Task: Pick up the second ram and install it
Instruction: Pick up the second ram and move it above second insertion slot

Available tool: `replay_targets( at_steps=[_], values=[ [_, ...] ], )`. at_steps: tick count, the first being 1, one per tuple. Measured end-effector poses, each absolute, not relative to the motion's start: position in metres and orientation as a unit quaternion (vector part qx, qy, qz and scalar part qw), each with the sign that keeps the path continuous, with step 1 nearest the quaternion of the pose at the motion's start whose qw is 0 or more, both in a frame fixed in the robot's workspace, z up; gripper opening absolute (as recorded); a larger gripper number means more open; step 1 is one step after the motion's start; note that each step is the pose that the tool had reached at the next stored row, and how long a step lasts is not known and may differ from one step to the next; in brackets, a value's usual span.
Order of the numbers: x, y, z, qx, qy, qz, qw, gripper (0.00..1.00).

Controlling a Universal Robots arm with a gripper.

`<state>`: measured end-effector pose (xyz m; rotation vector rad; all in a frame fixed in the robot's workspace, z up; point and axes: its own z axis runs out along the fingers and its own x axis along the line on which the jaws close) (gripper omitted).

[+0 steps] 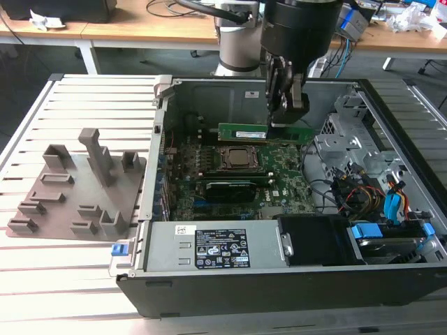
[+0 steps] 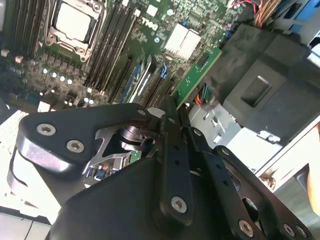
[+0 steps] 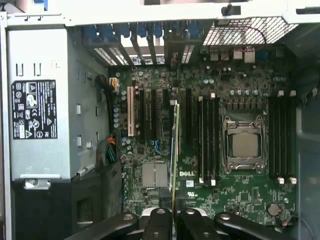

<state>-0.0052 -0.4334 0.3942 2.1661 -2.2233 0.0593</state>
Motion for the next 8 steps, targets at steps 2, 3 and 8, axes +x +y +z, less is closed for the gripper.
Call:
replay_targets(
  at_steps=[2,3,8],
  values=[
    [-0.0045,-0.4334,0.3942,0.698,-0.716,0.019,0.019,0.14],
    [-0.0044,-0.4334,0.3942,0.698,-0.716,0.019,0.018,0.14],
    [-0.0043,-0.4334,0.3919,0.705,-0.709,-0.007,-0.007,0.14]
  ],
)
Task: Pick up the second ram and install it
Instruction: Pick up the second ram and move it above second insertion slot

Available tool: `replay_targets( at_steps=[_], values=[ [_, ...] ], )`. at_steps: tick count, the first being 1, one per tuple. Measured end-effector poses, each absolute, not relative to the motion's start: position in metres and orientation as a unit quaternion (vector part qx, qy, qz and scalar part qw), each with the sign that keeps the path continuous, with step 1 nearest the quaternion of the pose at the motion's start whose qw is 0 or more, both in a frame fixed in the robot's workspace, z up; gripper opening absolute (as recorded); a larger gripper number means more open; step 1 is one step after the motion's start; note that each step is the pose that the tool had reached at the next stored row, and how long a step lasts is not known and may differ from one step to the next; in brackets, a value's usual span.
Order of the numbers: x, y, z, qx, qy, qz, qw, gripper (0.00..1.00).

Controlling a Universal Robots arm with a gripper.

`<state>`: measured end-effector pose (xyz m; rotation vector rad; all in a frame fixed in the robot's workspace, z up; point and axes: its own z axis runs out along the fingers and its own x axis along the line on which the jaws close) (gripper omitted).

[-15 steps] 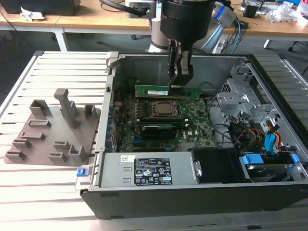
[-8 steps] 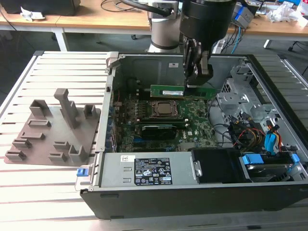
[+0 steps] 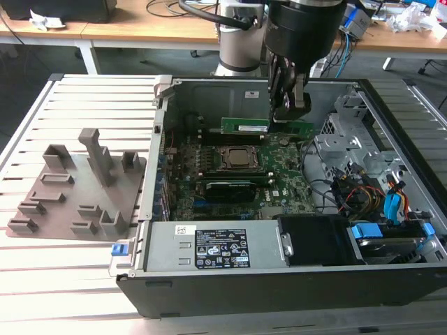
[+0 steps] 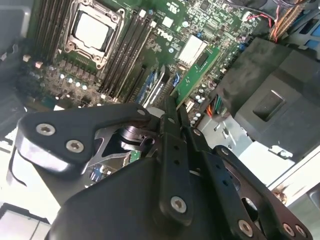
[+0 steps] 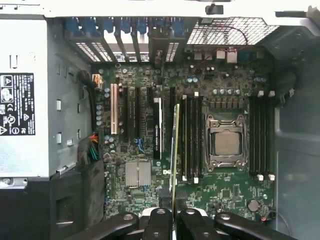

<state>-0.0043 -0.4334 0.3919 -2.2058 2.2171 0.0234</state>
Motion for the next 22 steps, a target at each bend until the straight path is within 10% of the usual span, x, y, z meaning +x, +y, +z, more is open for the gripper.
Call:
replay_targets(
  at_steps=[22],
  values=[
    [-0.004,-0.415,0.352,-0.715,0.699,0.009,0.007,0.14]
  ],
)
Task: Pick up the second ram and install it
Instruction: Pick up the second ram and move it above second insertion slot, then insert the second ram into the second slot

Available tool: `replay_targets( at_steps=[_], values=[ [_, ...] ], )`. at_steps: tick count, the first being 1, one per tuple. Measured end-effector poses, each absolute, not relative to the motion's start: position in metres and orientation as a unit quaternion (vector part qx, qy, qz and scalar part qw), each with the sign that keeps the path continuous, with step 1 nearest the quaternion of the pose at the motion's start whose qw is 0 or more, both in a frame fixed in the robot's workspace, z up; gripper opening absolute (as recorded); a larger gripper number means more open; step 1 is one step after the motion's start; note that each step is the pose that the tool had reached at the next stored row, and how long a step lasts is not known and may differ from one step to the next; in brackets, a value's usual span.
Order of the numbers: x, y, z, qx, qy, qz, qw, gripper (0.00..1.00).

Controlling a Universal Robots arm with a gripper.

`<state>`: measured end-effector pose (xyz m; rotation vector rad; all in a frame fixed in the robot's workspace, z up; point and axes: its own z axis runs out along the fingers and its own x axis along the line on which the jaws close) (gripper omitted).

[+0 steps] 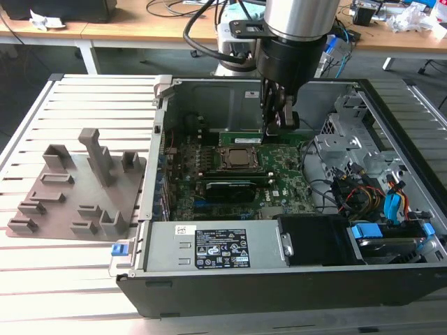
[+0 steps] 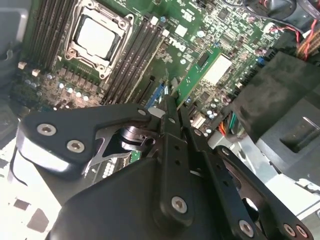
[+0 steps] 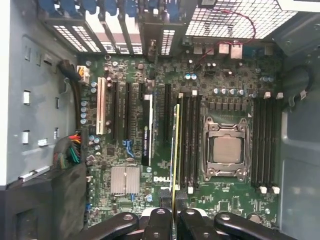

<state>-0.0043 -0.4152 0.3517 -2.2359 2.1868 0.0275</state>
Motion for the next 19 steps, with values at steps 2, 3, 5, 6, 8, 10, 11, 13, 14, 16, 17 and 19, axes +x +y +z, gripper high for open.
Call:
replay_targets(
  at_steps=[2,3,5,6,8,10,11,13,14,16,17,19],
  values=[
    [-0.0043,-0.415,0.3477,-0.715,0.699,0.009,0.007,0.14],
    [-0.0043,-0.415,0.347,-0.715,0.699,0.009,0.007,0.14],
    [-0.0044,-0.415,0.3471,-0.715,0.699,0.009,0.007,0.14],
    [-0.0044,-0.415,0.347,-0.715,0.699,0.009,0.007,0.14],
    [-0.0044,-0.415,0.347,-0.715,0.699,0.009,0.007,0.14],
    [-0.0044,-0.4149,0.347,-0.715,0.699,0.009,0.007,0.14],
    [-0.0044,-0.4149,0.347,-0.715,0.699,0.009,0.007,0.14],
    [-0.0044,-0.4149,0.347,-0.715,0.699,0.009,0.007,0.14],
    [-0.0044,-0.4149,0.347,-0.715,0.699,0.009,0.007,0.14],
    [-0.0044,-0.4149,0.347,-0.715,0.699,0.009,0.007,0.14],
    [-0.0044,-0.4149,0.347,-0.715,0.699,0.009,0.007,0.14],
    [-0.0044,-0.4145,0.3447,-0.715,0.699,0.009,0.007,0.14]
  ],
)
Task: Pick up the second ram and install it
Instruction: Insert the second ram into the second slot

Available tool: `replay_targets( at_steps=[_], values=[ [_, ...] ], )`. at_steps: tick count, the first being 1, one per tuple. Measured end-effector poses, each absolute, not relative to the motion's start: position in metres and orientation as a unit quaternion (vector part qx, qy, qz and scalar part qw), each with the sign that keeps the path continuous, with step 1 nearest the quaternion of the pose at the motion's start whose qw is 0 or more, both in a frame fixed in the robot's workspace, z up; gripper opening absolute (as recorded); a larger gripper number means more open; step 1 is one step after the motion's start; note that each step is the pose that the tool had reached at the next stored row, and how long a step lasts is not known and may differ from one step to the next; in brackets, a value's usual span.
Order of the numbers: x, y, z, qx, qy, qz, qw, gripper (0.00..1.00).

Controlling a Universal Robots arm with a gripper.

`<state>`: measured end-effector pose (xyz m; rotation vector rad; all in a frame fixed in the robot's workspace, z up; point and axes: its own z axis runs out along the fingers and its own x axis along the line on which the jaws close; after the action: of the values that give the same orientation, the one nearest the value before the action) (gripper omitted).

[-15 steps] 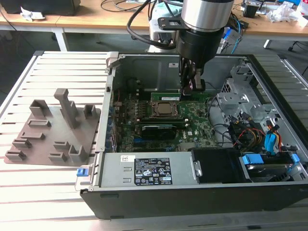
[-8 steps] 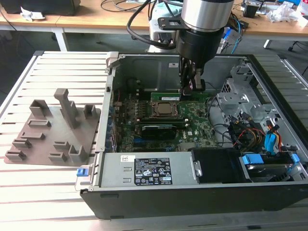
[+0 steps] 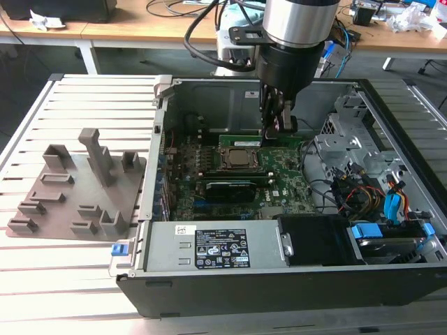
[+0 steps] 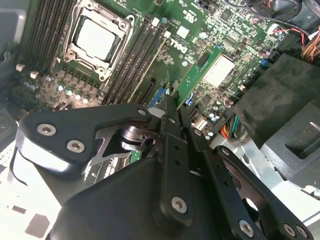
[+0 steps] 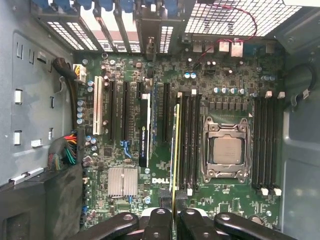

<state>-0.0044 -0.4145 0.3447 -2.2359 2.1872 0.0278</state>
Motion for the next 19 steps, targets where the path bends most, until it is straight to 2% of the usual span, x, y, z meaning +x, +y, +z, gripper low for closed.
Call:
replay_targets(
  at_steps=[8,19],
  values=[
    [-0.004,-0.41,0.328,-0.715,0.699,0.009,0.007,0.14],
    [-0.006,-0.399,0.284,-0.715,0.699,0.009,0.007,0.14]
  ],
)
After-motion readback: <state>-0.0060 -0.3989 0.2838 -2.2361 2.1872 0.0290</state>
